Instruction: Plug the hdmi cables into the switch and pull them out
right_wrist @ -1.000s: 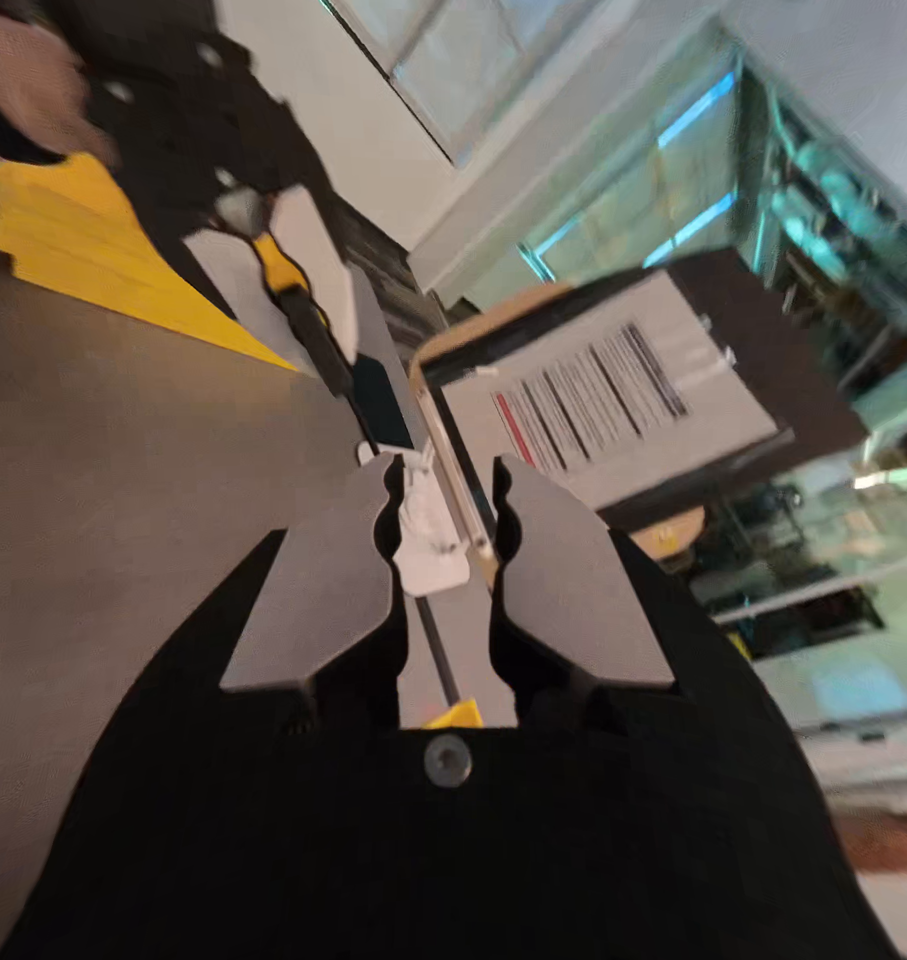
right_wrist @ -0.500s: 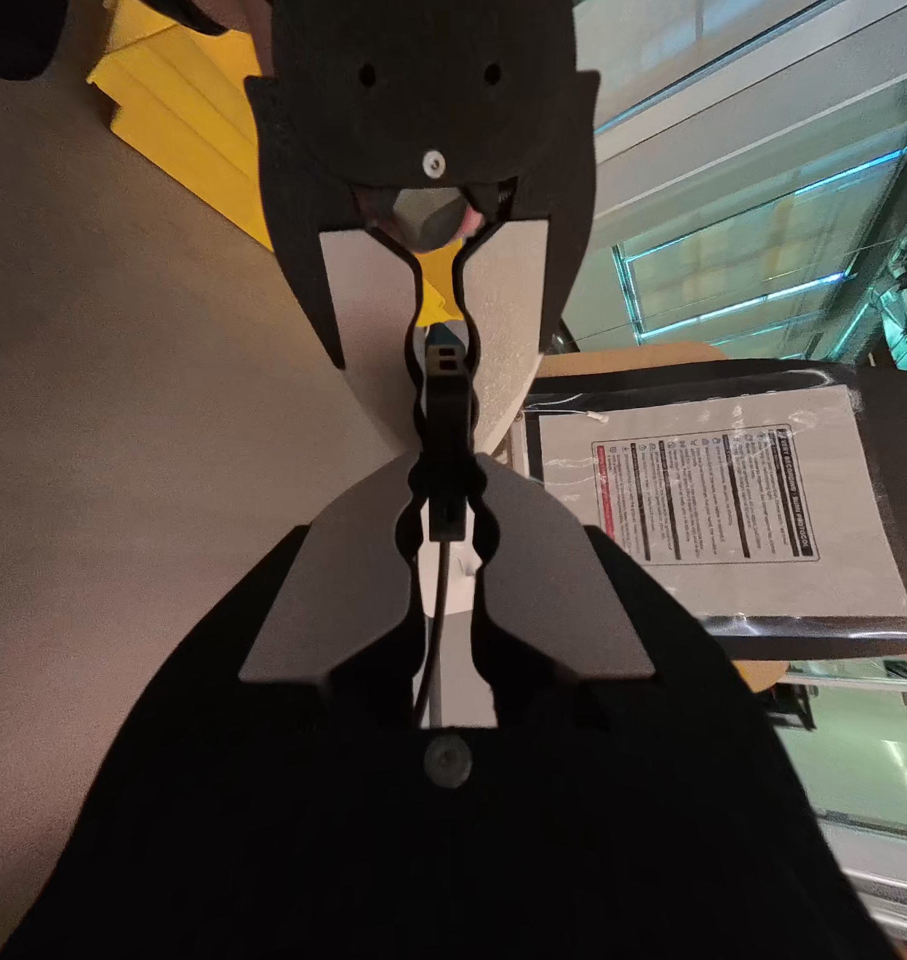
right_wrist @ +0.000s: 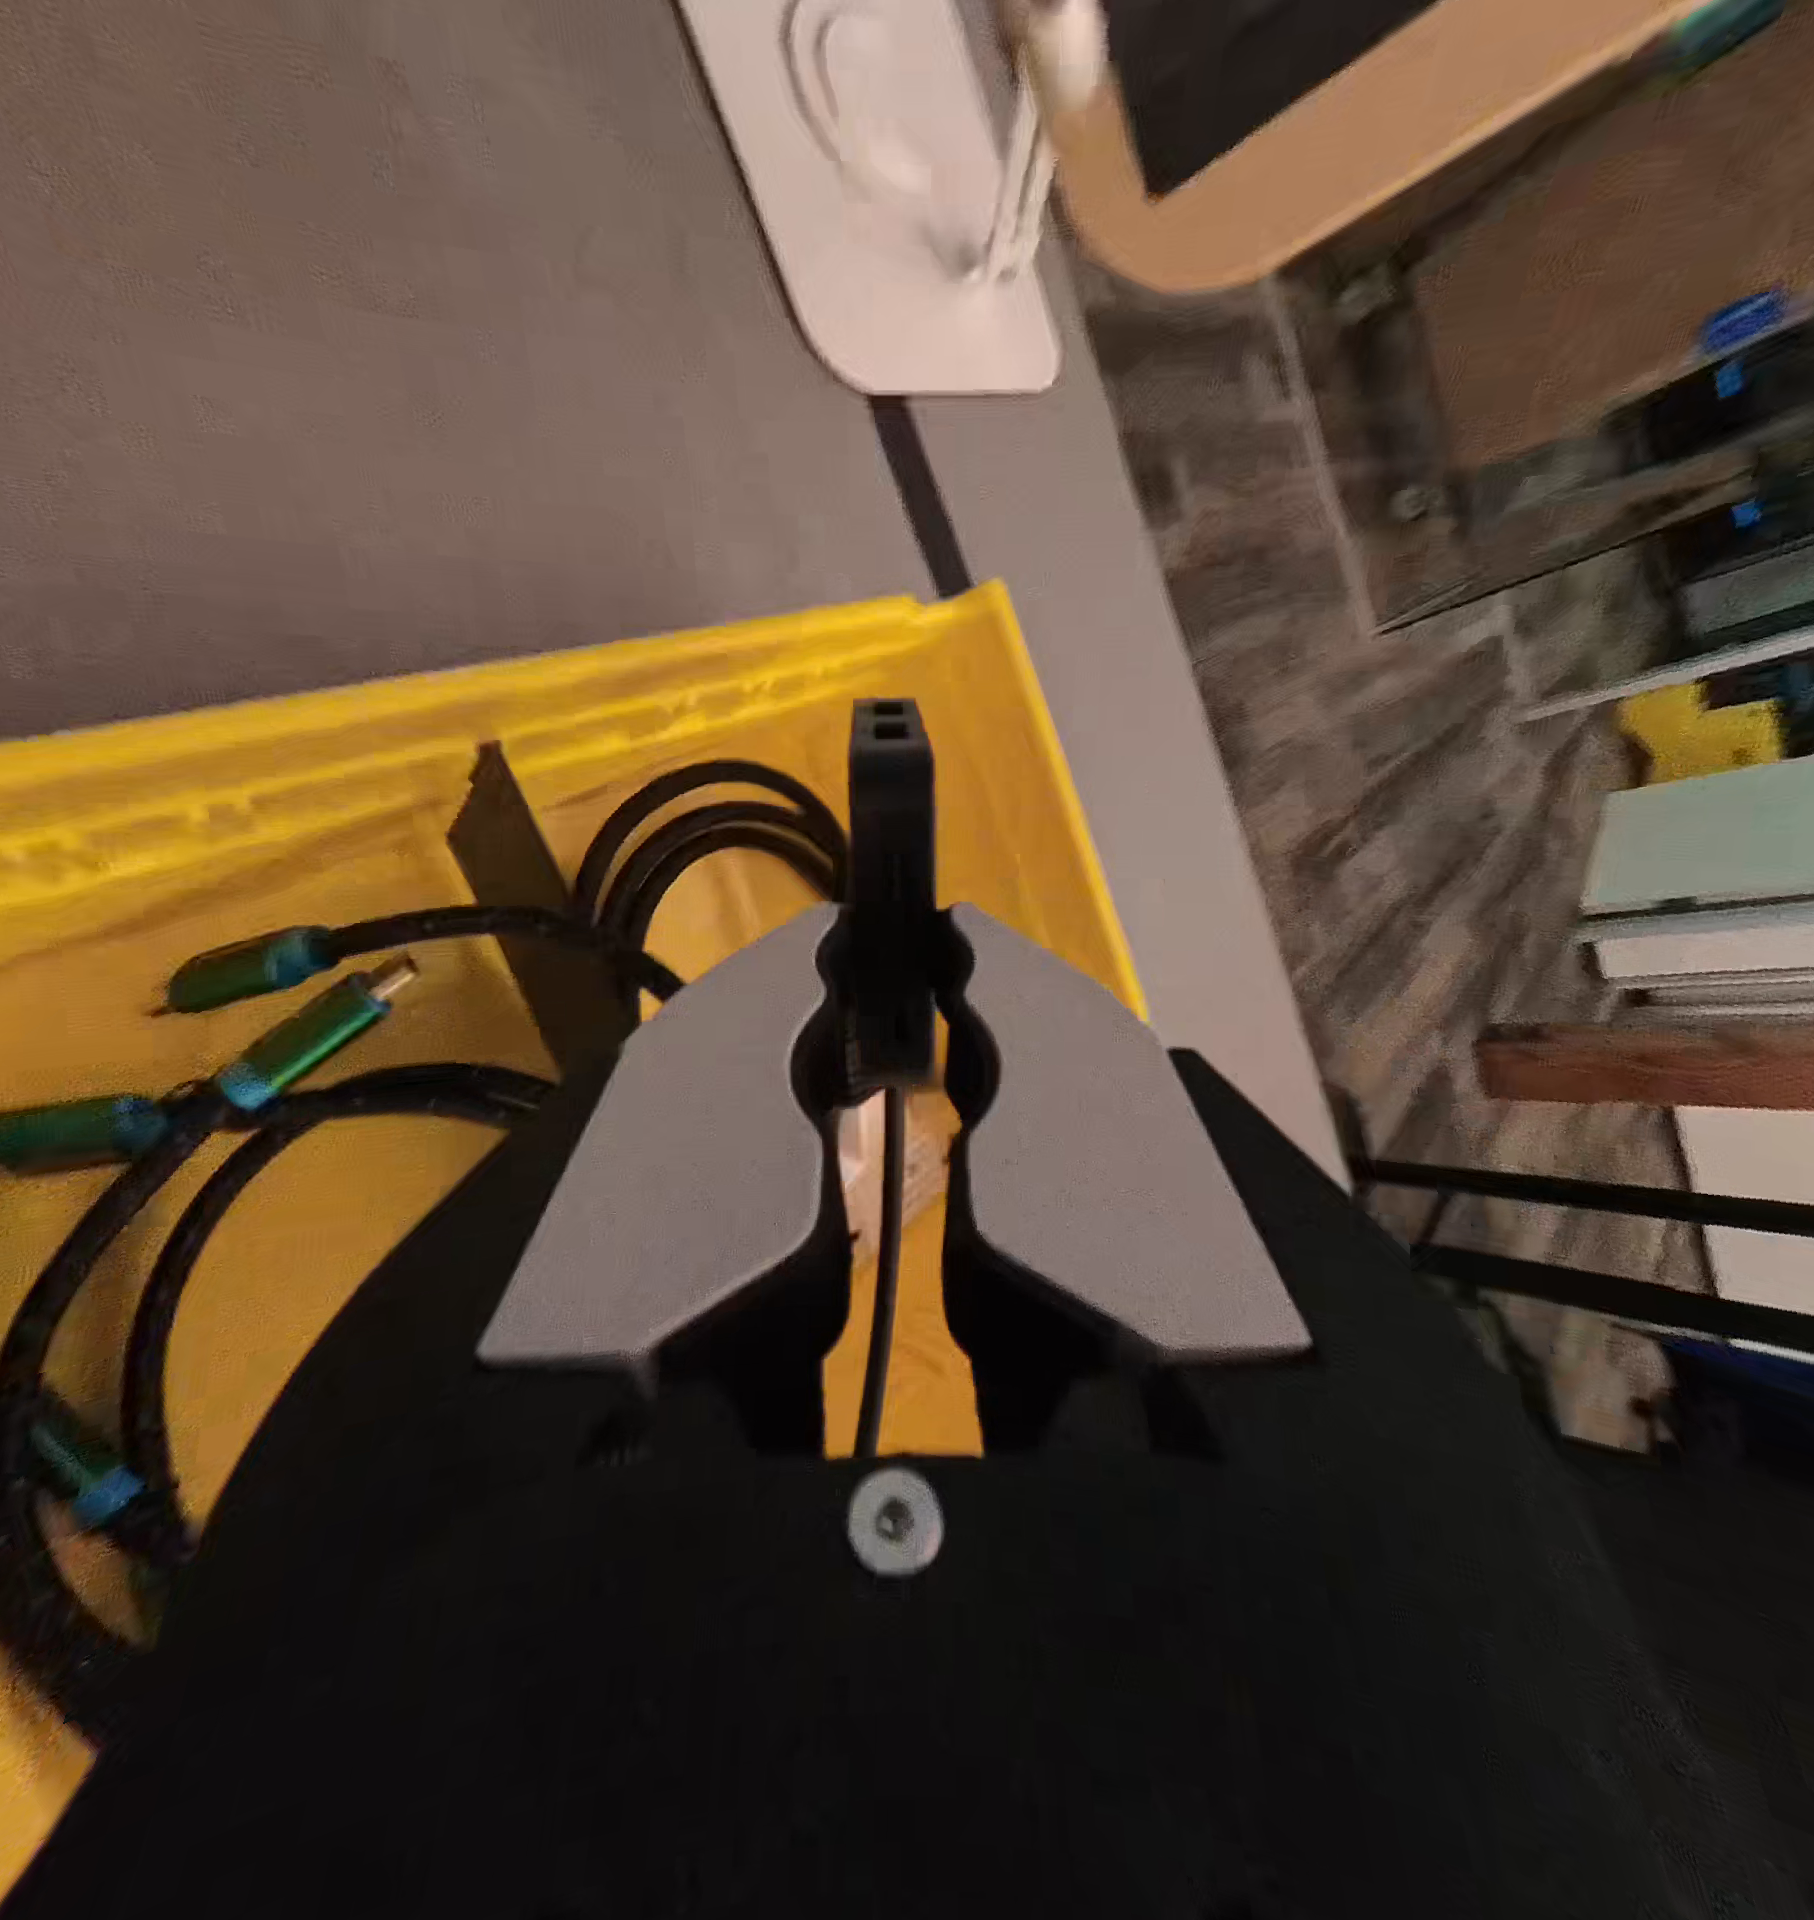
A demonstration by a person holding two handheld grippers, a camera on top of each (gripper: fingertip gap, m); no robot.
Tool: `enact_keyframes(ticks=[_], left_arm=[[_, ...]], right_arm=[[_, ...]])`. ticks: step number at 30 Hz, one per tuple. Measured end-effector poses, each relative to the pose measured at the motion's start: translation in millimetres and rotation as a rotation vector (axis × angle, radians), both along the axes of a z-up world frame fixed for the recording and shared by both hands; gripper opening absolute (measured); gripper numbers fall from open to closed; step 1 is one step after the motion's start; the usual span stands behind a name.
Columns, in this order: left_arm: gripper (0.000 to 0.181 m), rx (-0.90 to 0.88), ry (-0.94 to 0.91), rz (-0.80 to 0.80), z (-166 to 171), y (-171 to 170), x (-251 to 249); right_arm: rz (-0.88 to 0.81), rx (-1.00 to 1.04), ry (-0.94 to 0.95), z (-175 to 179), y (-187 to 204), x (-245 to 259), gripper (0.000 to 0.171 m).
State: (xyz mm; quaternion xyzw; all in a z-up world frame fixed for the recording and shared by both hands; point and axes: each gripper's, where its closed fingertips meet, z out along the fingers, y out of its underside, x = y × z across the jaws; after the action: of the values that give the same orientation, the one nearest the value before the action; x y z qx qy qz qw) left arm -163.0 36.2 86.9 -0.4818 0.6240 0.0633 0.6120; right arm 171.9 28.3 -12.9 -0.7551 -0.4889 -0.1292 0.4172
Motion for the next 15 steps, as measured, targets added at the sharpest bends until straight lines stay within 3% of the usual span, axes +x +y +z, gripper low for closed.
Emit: enact_keyframes(ticks=[8, 9, 12, 15], left_arm=[[0.024, -0.029, 0.066, 0.005, -17, 8, 4], [0.024, -0.031, 0.074, 0.009, -19, 9, 5], [0.024, -0.035, 0.094, 0.017, -24, 13, 6], [0.024, -0.03, 0.104, 0.043, -25, 17, 2]], right_arm=[[0.043, -0.343, 0.25, -42, 11, -4, 0.02], [0.009, -0.323, 0.226, -44, 19, 2, 0.028], [-0.089, -0.075, 0.135, -19, 44, 22, 0.028], [-0.124, 0.083, 0.13, 20, 36, 28, 0.028]])
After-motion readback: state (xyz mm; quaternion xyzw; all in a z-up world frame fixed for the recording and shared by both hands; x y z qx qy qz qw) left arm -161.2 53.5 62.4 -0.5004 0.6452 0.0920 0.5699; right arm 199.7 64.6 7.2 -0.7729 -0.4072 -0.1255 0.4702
